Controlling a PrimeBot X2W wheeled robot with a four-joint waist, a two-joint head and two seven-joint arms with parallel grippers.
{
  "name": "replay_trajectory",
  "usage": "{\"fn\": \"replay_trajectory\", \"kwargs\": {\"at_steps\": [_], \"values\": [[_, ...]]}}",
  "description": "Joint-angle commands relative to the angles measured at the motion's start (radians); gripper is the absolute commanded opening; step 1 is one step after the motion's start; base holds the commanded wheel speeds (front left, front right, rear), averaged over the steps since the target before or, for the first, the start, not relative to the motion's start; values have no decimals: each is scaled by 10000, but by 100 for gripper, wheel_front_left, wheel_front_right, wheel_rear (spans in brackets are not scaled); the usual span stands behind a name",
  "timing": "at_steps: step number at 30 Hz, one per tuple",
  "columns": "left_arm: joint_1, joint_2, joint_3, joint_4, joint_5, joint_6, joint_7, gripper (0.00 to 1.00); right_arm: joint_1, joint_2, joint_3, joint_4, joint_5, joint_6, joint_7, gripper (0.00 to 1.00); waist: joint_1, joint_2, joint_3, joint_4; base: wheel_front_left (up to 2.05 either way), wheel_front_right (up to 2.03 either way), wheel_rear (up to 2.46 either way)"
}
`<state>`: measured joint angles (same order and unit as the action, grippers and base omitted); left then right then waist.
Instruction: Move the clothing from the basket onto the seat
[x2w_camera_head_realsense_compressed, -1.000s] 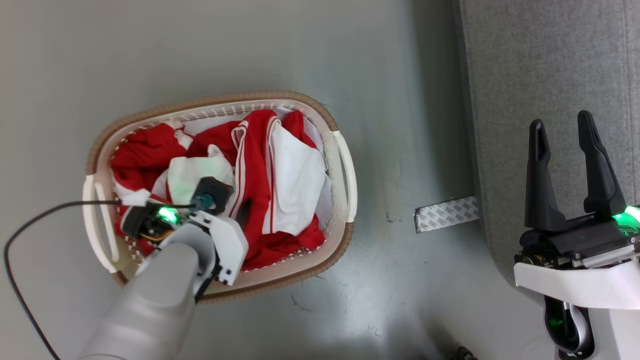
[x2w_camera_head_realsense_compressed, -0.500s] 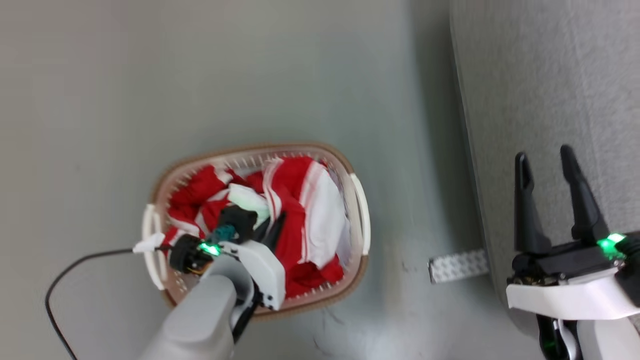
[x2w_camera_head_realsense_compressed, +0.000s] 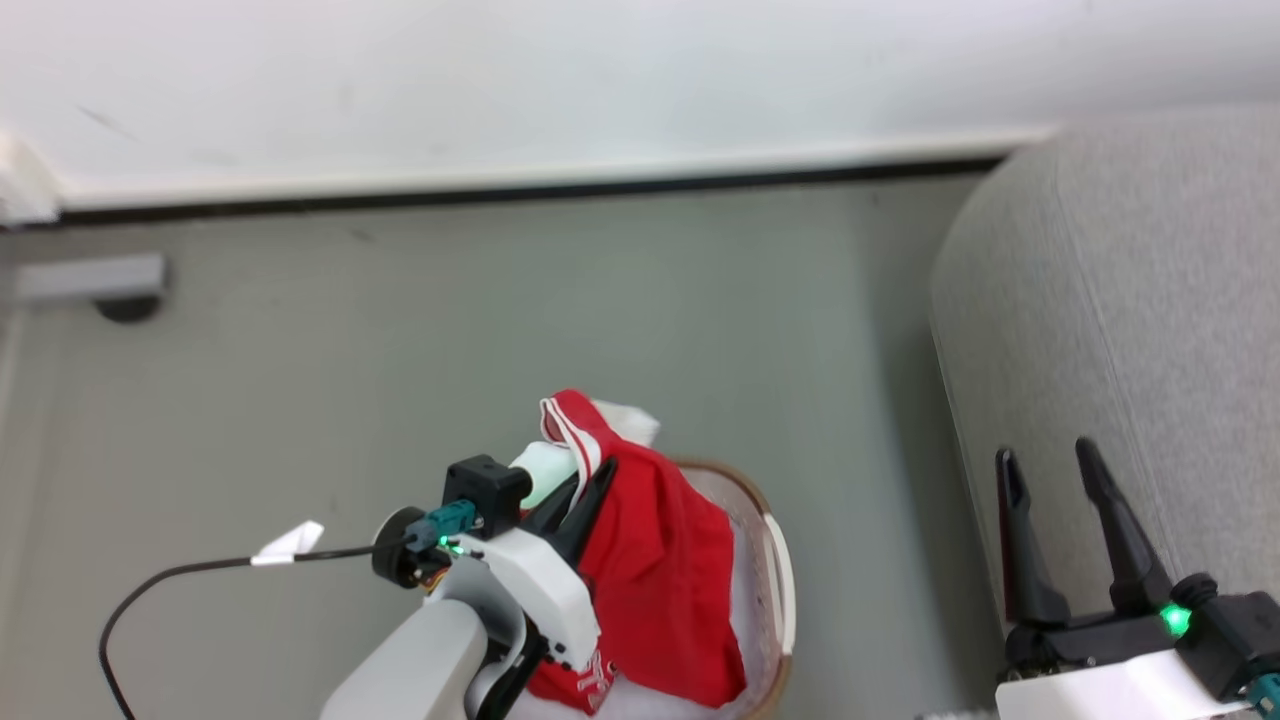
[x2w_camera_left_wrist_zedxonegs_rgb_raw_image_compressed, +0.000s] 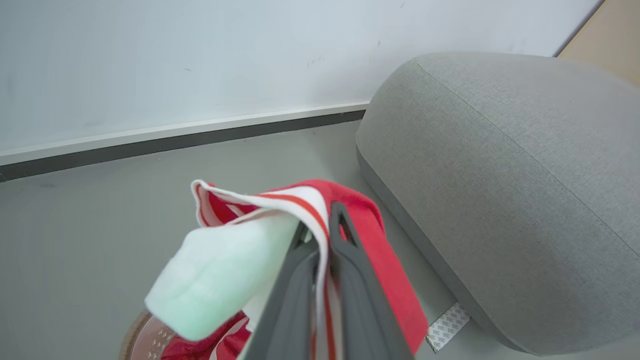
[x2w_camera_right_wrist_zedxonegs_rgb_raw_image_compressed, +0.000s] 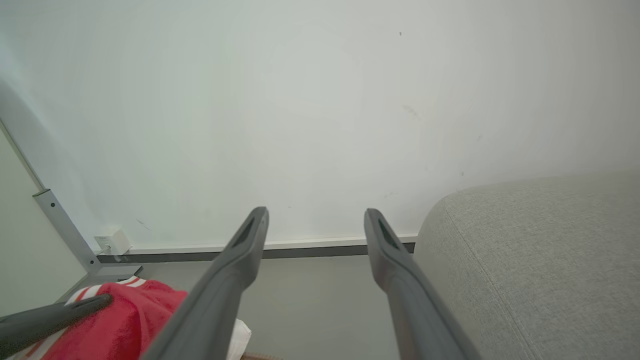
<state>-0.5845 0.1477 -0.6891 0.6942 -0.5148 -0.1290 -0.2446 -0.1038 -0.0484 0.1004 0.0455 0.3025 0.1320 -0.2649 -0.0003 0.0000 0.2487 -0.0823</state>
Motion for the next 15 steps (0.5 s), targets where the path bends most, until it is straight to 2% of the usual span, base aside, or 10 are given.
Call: {"fn": "replay_trajectory", "kwargs": {"at_steps": [1,7,15], "values": [[172,82,30,-177,-83,-17,53,0,135,-37,22,57,64,-25,7,100,3,0,-774,479,0,0,0],[491,372,133,-1512,-325,307,538,0,551,-39,119,261,148,-25,7,100,3,0,-1485,521,0,0,0],[790,909,437,-3466,-482,999,1340,0,1020,-39,283,499,174,-25,6,100,3,0,-2307,374,0,0,0]]}}
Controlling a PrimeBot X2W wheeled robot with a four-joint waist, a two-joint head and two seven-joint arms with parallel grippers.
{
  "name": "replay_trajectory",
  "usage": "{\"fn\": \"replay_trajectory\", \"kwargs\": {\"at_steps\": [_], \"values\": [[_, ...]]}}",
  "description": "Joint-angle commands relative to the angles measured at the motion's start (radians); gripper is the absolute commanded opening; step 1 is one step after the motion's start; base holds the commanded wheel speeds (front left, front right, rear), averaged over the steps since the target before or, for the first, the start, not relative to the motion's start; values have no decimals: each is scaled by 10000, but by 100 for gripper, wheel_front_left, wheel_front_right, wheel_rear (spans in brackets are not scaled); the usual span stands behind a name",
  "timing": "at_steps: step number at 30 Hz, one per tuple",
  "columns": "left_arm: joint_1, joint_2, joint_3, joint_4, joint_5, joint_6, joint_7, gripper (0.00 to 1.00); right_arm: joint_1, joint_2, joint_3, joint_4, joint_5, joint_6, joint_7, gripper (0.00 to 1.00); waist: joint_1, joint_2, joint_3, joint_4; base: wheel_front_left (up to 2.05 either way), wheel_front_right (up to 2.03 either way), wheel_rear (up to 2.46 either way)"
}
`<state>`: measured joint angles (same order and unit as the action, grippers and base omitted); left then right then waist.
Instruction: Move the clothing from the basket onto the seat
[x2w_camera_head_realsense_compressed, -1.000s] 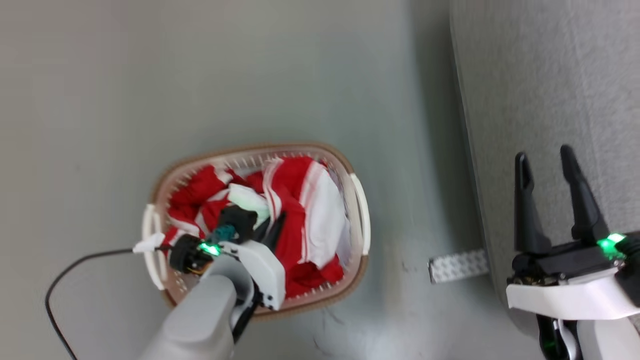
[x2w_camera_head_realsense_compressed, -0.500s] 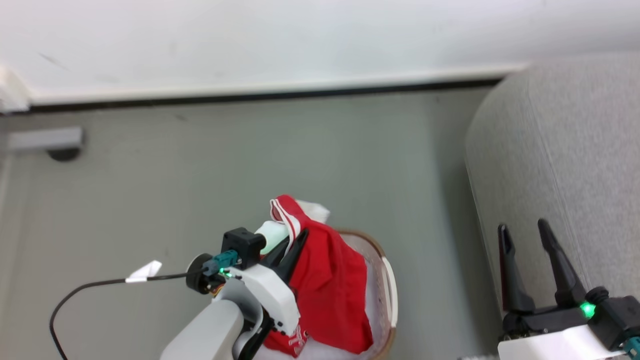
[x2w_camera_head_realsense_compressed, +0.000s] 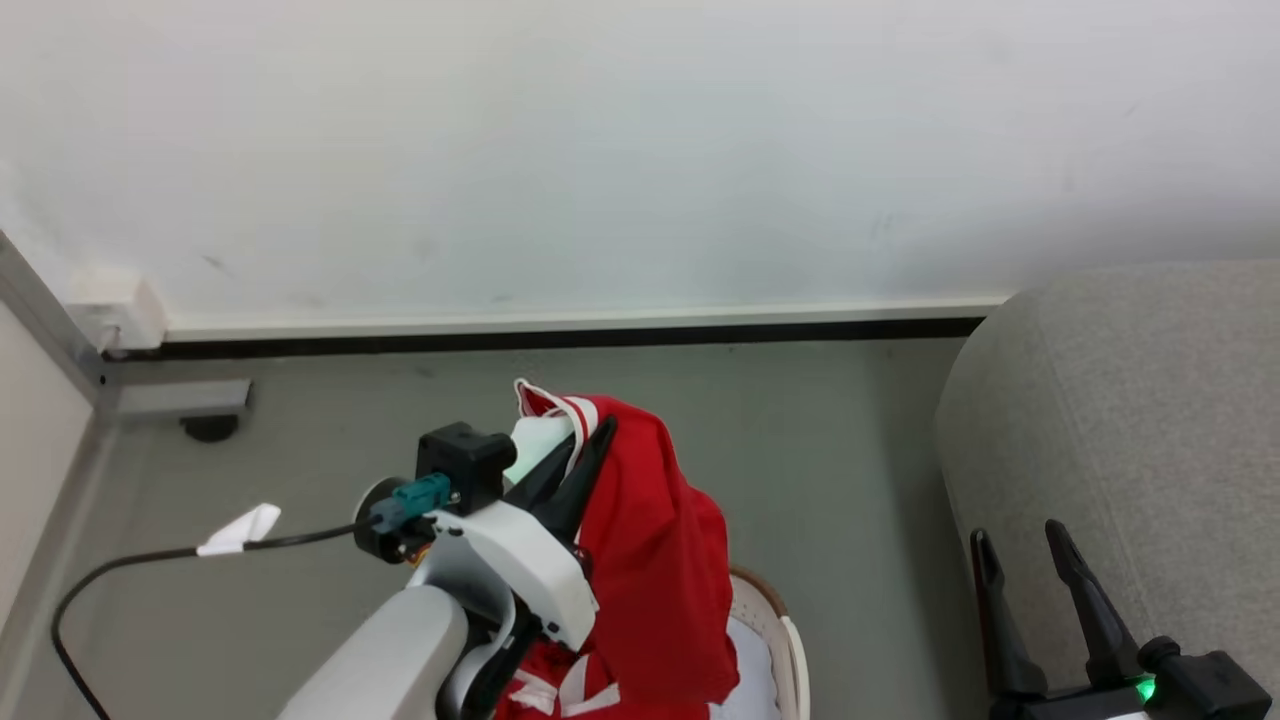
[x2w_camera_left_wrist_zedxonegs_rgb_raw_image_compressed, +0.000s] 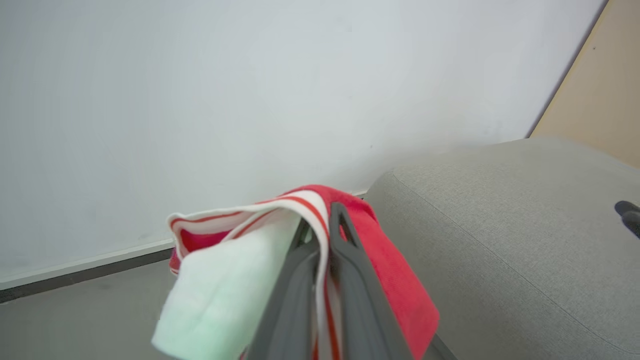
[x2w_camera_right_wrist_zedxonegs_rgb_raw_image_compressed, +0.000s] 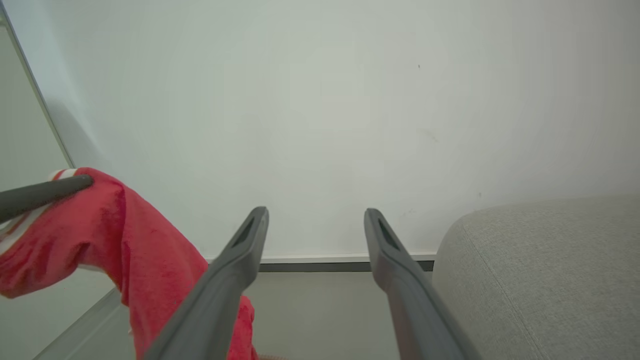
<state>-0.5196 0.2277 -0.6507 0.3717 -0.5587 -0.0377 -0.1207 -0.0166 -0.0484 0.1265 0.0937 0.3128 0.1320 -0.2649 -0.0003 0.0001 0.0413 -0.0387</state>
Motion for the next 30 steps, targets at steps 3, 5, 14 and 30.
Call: {"fn": "replay_trajectory", "kwargs": {"at_steps": [3,5,14,30], "values": [[177,340,165,-953,-63,345,423,0,229,-37,65,46,-22,-25,7,100,3,-1,-370,-99,0,0,0],[226,458,213,-1350,-82,492,609,0,223,-36,122,10,-178,-25,7,100,3,-1,-420,-113,0,0,0],[336,757,236,-2492,-103,839,1114,0,-200,-29,1267,-32,-1221,-25,7,100,3,-1,-441,-22,0,0,0],[164,441,-463,-3559,232,868,1520,0,-2820,-45,4404,1817,-1455,-25,6,100,3,-1,-483,319,0,0,0]]}}
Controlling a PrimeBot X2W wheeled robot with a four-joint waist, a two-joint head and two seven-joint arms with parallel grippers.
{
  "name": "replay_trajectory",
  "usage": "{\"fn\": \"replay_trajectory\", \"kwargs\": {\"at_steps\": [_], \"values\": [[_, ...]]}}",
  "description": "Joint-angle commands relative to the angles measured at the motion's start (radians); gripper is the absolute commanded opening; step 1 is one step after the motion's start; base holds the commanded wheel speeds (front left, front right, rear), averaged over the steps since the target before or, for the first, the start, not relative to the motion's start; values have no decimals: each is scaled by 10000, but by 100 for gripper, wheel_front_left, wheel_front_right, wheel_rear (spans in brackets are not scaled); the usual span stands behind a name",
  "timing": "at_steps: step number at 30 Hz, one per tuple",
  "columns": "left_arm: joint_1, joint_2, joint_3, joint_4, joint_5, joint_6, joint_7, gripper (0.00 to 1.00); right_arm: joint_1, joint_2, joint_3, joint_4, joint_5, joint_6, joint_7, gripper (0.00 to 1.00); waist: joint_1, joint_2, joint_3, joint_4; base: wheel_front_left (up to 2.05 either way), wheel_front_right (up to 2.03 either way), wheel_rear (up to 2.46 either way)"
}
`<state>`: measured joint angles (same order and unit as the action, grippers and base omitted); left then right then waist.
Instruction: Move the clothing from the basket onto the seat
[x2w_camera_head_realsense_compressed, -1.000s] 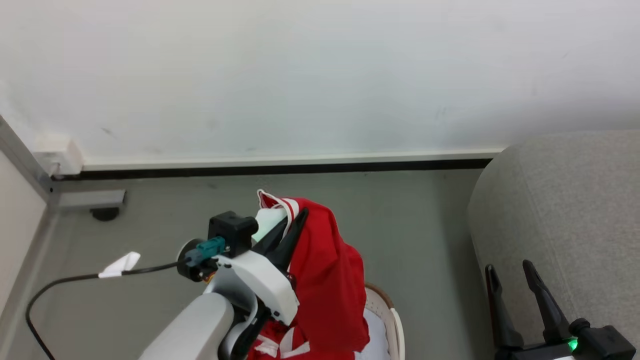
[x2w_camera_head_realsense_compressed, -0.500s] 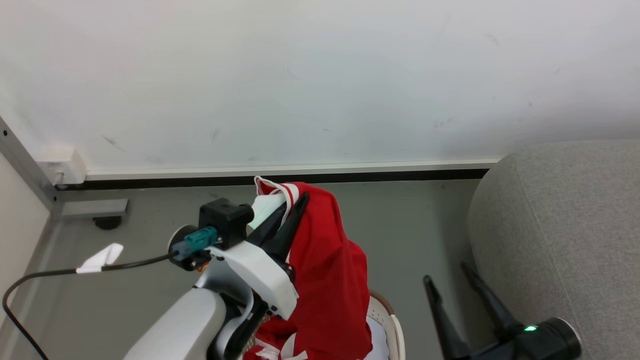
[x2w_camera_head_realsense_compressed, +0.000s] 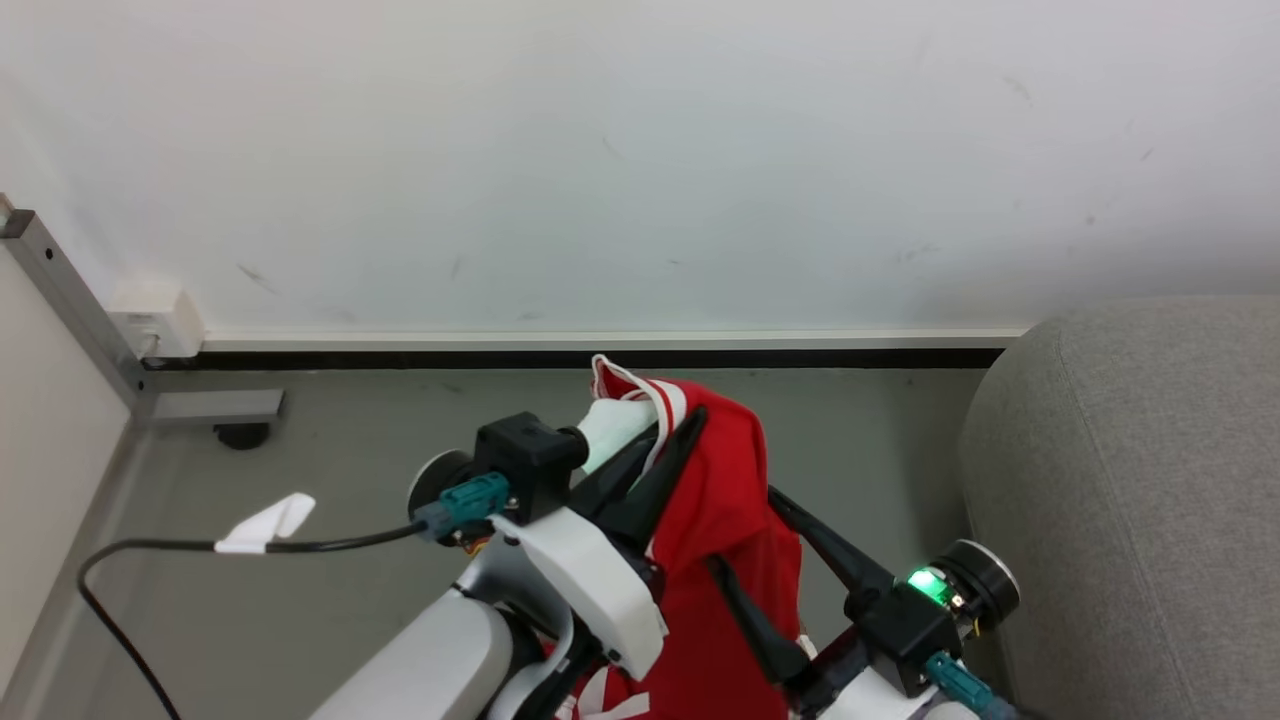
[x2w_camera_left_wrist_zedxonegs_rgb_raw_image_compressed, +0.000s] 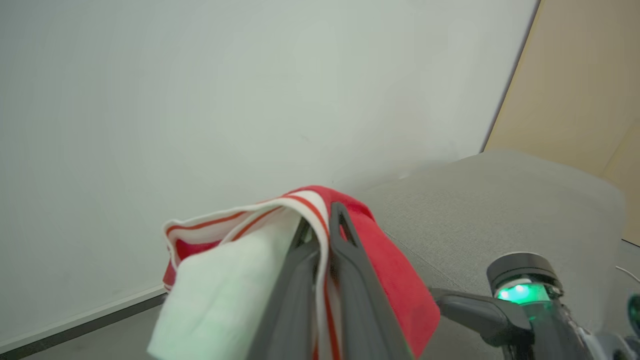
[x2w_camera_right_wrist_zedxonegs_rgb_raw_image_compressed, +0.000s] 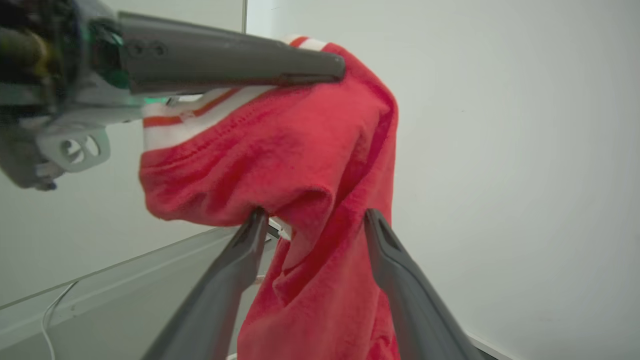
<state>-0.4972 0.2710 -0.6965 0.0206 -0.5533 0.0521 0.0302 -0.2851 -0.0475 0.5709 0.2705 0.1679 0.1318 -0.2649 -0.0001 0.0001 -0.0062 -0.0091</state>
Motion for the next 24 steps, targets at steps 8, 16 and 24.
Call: {"fn": "replay_trajectory", "kwargs": {"at_steps": [8,16,24], "values": [[69,-191,-420,-793,23,-91,312,0,-1025,-48,-648,1485,-659,-21,7,100,1,-1,-94,302,0,0,0],[200,-34,-239,-1048,-113,110,340,0,-1248,-45,-456,2197,449,-21,7,0,1,-1,-94,417,0,0,0],[381,214,46,-820,-140,311,67,100,-1398,-45,-735,2034,821,-21,8,0,1,-1,8,320,0,0,0]]}}
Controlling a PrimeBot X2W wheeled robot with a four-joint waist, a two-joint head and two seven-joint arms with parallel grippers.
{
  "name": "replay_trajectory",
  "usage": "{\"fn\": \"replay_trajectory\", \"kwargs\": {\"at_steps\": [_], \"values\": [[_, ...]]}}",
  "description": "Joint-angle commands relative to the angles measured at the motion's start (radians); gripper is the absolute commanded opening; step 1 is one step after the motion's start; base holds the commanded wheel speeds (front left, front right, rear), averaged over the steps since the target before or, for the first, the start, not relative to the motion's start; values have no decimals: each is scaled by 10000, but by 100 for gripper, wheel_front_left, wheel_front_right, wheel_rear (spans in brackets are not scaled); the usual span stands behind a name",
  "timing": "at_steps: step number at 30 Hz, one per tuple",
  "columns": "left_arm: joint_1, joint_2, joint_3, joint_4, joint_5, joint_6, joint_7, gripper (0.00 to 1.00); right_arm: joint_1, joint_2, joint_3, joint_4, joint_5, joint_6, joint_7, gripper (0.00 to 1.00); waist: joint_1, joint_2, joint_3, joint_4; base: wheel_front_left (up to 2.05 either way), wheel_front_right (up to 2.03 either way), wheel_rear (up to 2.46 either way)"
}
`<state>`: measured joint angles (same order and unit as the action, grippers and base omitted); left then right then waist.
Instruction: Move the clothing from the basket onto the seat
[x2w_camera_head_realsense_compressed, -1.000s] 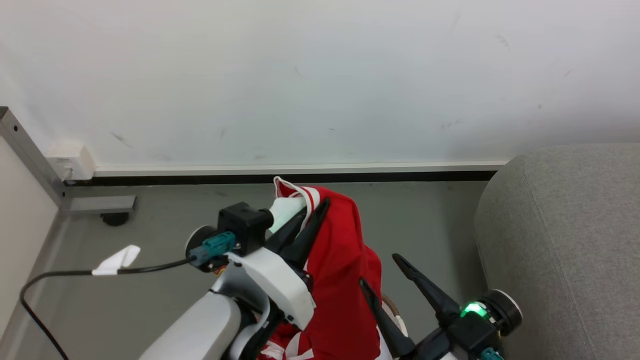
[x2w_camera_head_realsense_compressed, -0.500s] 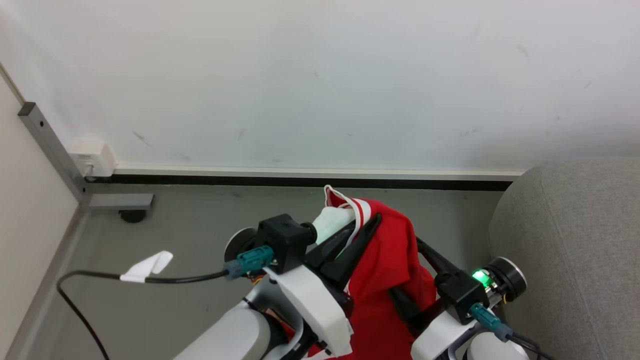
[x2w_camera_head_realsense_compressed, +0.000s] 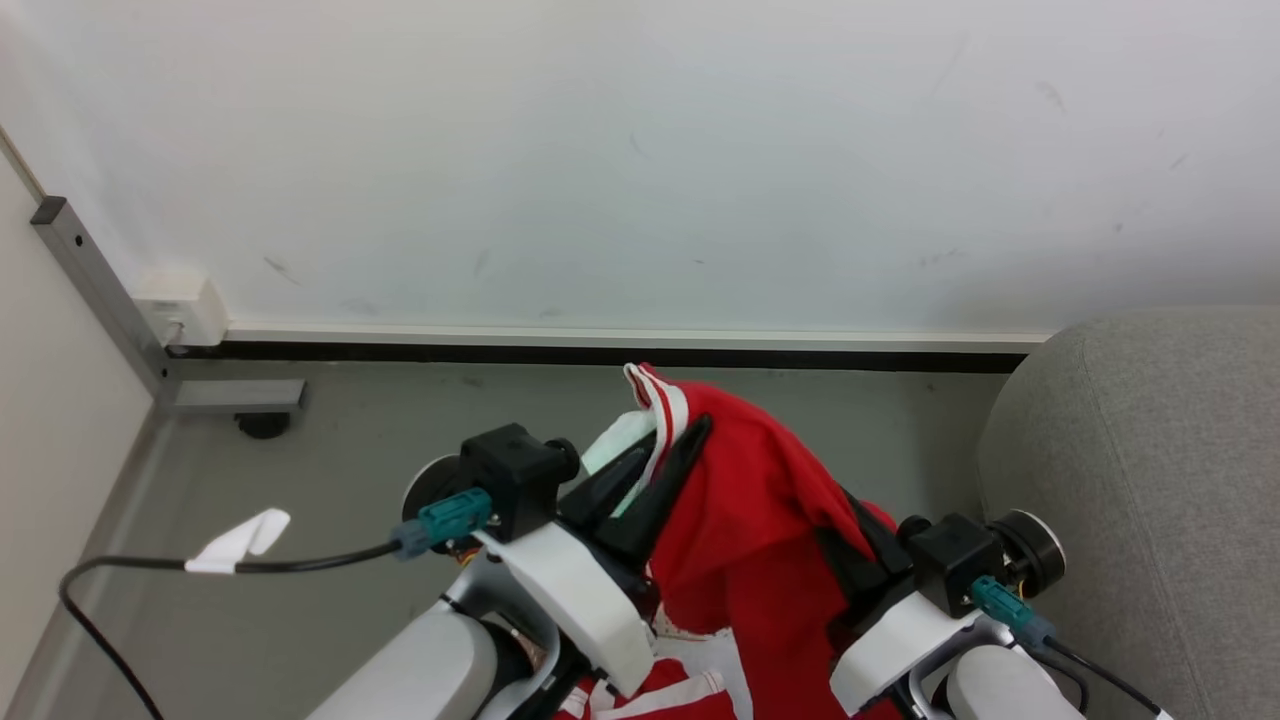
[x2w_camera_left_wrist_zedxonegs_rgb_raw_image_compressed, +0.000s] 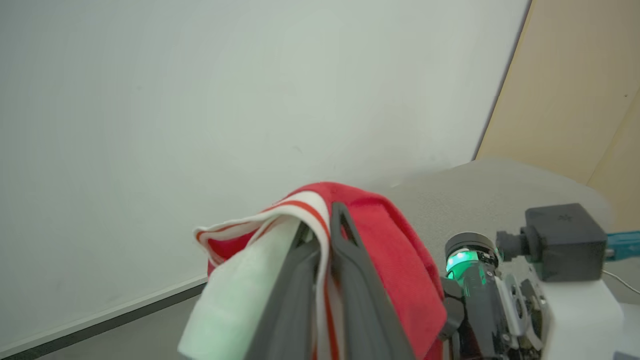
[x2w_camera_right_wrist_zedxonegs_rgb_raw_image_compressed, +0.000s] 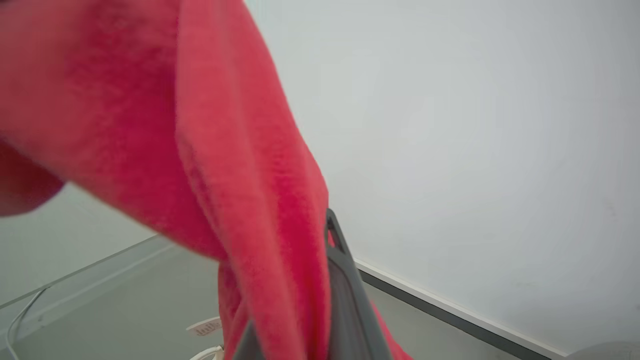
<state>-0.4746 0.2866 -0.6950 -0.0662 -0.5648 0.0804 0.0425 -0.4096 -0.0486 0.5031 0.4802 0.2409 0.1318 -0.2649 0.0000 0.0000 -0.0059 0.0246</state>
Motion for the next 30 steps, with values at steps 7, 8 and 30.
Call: {"fn": "replay_trajectory", "kwargs": {"at_steps": [7,8,30], "values": [[512,134,52,591,129,148,-562,100,-358,-34,-586,78,211,-21,6,0,0,0,12,-51,0,0,0],[580,150,21,688,129,133,-624,100,-382,-32,-693,109,158,-21,6,0,0,0,8,-55,0,0,0],[904,15,-235,1545,-37,27,-1154,100,-192,-32,-1905,-442,-231,-21,5,0,0,0,83,-964,0,0,0]]}}
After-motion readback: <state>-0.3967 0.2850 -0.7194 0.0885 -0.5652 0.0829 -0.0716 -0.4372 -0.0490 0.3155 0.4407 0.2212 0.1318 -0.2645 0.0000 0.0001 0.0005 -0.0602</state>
